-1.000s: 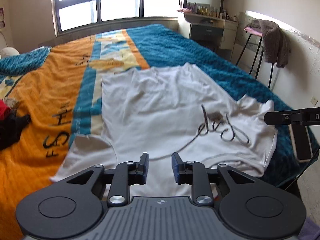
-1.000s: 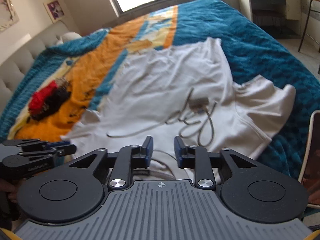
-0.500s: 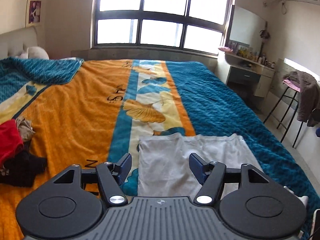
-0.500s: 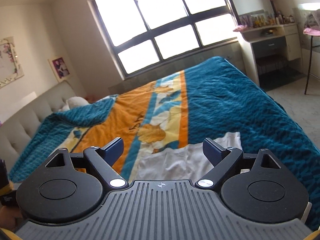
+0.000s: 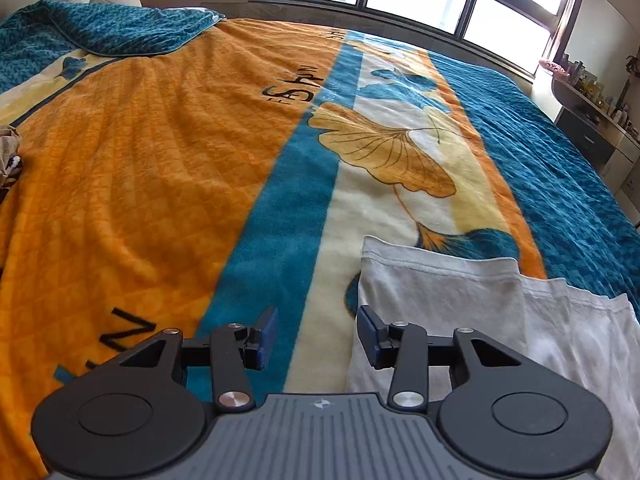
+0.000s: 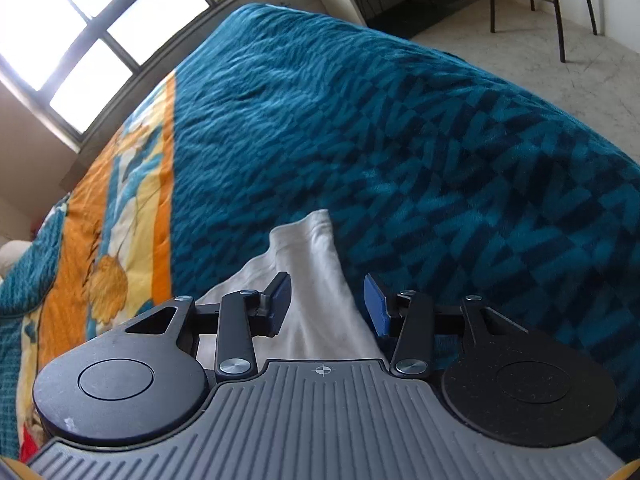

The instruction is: Fold clothes

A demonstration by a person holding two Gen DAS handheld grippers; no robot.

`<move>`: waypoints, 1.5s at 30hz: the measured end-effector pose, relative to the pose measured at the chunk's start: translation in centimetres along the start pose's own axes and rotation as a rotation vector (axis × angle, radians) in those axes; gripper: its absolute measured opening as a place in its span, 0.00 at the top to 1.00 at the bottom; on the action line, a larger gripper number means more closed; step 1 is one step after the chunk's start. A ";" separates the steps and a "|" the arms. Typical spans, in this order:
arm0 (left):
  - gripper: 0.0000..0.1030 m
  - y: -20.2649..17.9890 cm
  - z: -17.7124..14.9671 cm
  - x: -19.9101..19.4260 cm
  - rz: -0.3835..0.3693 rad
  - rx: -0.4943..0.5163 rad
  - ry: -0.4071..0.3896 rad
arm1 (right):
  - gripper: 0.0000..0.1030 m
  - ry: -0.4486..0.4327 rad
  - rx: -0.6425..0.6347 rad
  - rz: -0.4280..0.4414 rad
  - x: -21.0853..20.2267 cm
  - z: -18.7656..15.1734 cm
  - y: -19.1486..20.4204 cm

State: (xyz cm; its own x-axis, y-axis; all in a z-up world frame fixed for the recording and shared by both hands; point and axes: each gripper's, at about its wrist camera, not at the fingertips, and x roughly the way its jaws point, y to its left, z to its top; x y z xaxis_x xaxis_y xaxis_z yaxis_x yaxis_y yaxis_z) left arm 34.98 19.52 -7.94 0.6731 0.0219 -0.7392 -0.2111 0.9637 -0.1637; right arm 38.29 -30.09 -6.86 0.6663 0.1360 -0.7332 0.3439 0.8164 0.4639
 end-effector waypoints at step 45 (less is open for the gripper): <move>0.46 -3.5 -6.1 -17.5 -0.183 0.310 0.156 | 0.46 -0.197 -0.424 -0.032 -20.6 -8.1 4.7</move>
State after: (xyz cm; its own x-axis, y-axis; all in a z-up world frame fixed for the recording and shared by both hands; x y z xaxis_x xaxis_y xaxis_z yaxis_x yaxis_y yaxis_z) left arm 19.65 14.17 1.56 0.5590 -0.1752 -0.8104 0.1424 0.9832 -0.1143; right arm 20.79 -24.48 6.40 0.7870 0.0311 -0.6162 0.0933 0.9813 0.1686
